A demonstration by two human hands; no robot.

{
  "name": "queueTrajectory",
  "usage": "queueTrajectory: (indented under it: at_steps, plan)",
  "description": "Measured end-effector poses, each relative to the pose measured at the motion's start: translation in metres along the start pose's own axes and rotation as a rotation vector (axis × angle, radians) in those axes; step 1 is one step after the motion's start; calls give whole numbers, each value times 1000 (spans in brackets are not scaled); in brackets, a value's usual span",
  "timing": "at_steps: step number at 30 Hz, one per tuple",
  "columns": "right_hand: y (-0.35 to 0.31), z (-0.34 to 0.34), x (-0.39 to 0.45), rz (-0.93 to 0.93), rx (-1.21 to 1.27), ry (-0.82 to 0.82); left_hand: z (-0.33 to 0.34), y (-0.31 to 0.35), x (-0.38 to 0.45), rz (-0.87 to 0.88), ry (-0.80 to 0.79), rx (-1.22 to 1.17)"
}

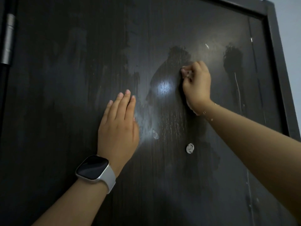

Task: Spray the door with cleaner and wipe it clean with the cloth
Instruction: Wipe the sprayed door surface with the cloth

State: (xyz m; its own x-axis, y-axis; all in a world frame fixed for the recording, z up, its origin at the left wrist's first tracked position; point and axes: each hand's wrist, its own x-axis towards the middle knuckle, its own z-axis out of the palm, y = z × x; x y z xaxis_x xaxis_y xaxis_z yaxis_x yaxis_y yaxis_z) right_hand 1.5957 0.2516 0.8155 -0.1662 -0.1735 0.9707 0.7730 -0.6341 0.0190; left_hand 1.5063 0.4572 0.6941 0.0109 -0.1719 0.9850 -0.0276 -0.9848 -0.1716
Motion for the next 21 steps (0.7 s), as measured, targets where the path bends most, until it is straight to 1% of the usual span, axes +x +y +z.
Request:
queueTrajectory:
  at_steps: [1, 2, 4, 5, 6, 8, 9, 13, 15, 18, 19, 20, 21]
  plan:
    - [-1, 2, -1, 53, -4, 27, -3, -3, 1, 12, -9, 2]
    - [-4, 3, -7, 36, -17, 18, -6, -6, 2, 31, -19, 14]
    - [-4, 0, -18, -120, -39, -71, -12, -13, 4, 81, -44, 36]
    - [-1, -3, -17, -160, -40, -97, -14, -16, 6, 104, -54, 46]
    - [0, -4, -12, -116, -42, -83, -15, -19, 6, 122, -62, 61]
    - [-4, -2, -8, 40, -16, 17, -14, -21, 4, 139, -82, 96]
    - [-8, 1, -12, 65, -2, 41, -13, -21, 3, 136, -87, 105]
    - [-13, 5, -33, -37, 73, -25, -10, -19, 0, 122, -48, 73]
    - [-9, 5, -17, 24, 86, 6, -12, -20, -2, 92, 7, 56]
    - [-17, 15, -3, 171, -2, 71, -13, -21, -3, 23, 73, 46]
    - [-26, 19, -10, 164, -18, 64, -13, -22, -4, -8, 85, 45]
    - [-41, 21, -24, 100, -10, 24, -12, -22, -4, -37, 94, 46]
    - [-58, 23, -42, -28, 25, -48, -11, -23, -4, -60, 101, 52]
